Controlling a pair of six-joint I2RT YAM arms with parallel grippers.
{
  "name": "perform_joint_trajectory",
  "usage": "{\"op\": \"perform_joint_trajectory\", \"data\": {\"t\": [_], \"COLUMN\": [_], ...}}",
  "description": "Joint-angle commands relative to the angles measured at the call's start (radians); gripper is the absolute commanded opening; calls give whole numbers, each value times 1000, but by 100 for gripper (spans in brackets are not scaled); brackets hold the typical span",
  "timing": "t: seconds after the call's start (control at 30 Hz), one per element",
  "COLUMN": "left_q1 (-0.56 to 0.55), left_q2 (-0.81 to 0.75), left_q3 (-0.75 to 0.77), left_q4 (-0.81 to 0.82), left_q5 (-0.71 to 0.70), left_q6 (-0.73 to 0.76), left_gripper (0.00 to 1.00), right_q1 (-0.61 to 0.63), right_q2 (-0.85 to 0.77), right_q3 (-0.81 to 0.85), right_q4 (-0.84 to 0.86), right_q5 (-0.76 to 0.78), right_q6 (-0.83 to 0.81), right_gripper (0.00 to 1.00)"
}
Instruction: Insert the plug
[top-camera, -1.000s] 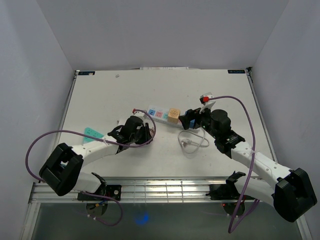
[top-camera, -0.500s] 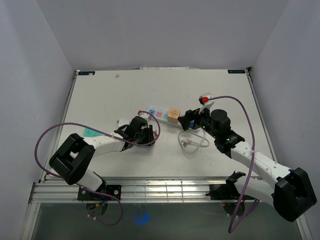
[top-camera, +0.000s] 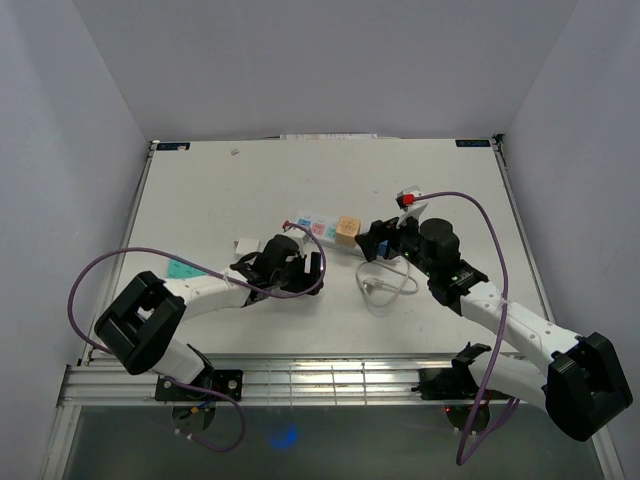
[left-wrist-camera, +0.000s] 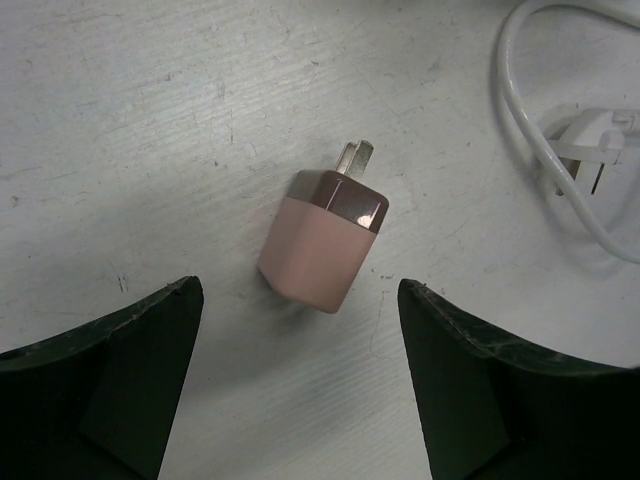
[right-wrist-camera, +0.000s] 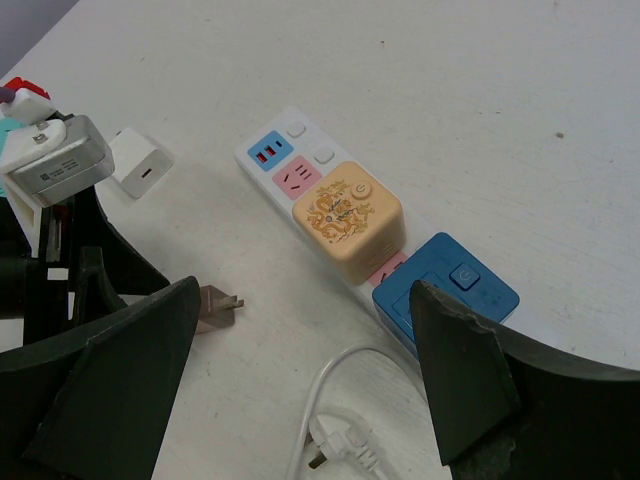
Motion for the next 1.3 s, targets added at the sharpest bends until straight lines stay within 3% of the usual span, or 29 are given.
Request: {"op": "perform_joint_trajectory", "data": {"t": [0.0, 0.37, 0.57, 0.73, 0.77, 0.87, 0.9, 1.27], "left_q1": [-3, -4, -10, -18, -21, -24, -26, -27], "left_q2": [-44, 37, 94, 128, 131, 131, 127, 78], "left_q3": [6, 58, 87, 104, 109, 109, 107, 95], "left_q4": [29, 37, 29, 28, 25, 24, 24, 32], "left_q5": [4, 82, 102, 121, 122, 125, 131, 113], "left_q6": [66, 123, 129, 132, 132, 134, 134, 68], "left_gripper": [90, 89, 78, 53, 39, 19, 2, 0], "right_q1": [6, 4, 4, 4, 4, 4, 4, 4], "right_q2": [3, 2, 2, 3, 5, 5, 3, 10], "right_q3": [27, 27, 27, 28, 27, 27, 27, 33], "right_q4": [27, 24, 24, 24, 24, 24, 24, 19], "right_q5": [1, 4, 6, 7, 7, 6, 7, 0], "right_q6": [6, 4, 4, 4, 4, 4, 4, 4], "right_gripper": [90, 90, 90, 90, 90, 90, 90, 90]}}
